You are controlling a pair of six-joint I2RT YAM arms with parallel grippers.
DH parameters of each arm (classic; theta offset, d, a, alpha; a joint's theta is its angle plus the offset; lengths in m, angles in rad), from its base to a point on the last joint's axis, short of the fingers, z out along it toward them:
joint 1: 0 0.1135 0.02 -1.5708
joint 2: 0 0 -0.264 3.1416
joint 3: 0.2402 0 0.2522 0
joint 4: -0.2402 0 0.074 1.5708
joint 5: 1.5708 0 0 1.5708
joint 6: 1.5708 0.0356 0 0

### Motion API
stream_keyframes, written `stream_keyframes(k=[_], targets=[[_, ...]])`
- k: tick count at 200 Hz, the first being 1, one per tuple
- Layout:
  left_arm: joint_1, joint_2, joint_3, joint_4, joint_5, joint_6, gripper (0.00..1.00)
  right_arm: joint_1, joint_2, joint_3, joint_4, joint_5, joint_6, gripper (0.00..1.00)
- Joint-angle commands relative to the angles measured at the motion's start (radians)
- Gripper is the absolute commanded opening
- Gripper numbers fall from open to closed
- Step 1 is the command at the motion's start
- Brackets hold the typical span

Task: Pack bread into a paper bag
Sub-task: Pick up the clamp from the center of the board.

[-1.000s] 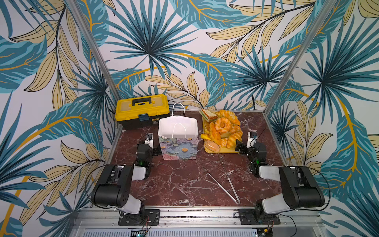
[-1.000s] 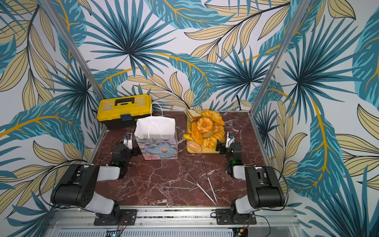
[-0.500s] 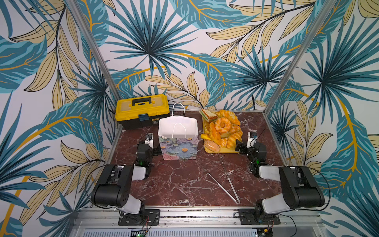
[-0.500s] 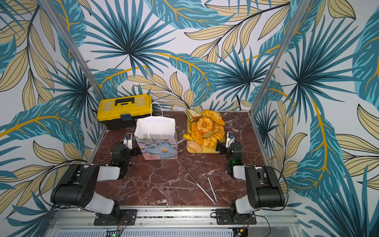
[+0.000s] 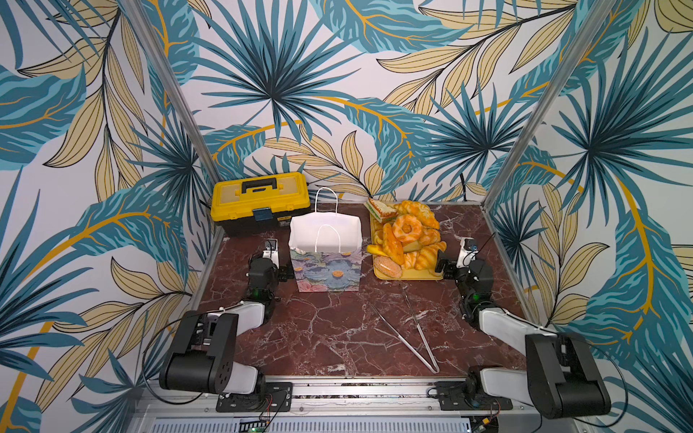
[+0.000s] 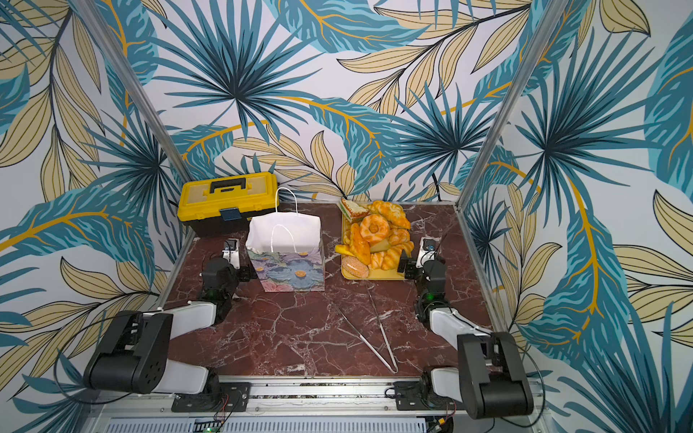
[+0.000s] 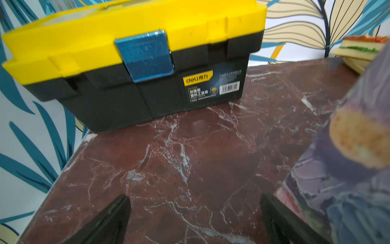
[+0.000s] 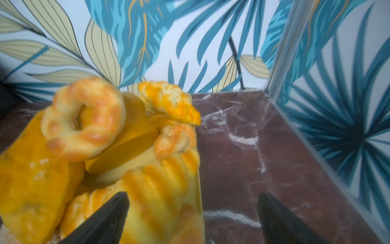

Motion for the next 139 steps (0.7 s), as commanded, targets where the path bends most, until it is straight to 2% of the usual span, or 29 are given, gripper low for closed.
stream_keyframes(k=[1, 23, 51, 76, 99, 139], targets=[[0.007, -0.066, 0.055, -0.148, -0.019, -0.023, 1.00, 0.011, -0.097, -0.015, -0.118, 0.086, 0.065, 1.00], [-0.007, -0.148, 0.054, -0.210, -0.013, -0.015, 1.00, 0.015, -0.201, -0.013, -0.235, 0.113, 0.160, 1.00], [-0.056, -0.250, 0.051, -0.252, -0.106, 0.001, 1.00, 0.018, -0.279, 0.021, -0.397, 0.079, 0.258, 1.00], [-0.056, -0.293, 0.061, -0.286, -0.135, -0.030, 1.00, 0.020, -0.275, 0.084, -0.542, 0.039, 0.281, 1.00], [-0.056, -0.331, 0.129, -0.441, -0.131, -0.097, 1.00, 0.031, -0.248, 0.150, -0.684, -0.058, 0.329, 0.99], [-0.057, -0.423, 0.173, -0.628, -0.201, -0.181, 1.00, 0.169, -0.210, 0.213, -0.912, -0.070, 0.338, 1.00]])
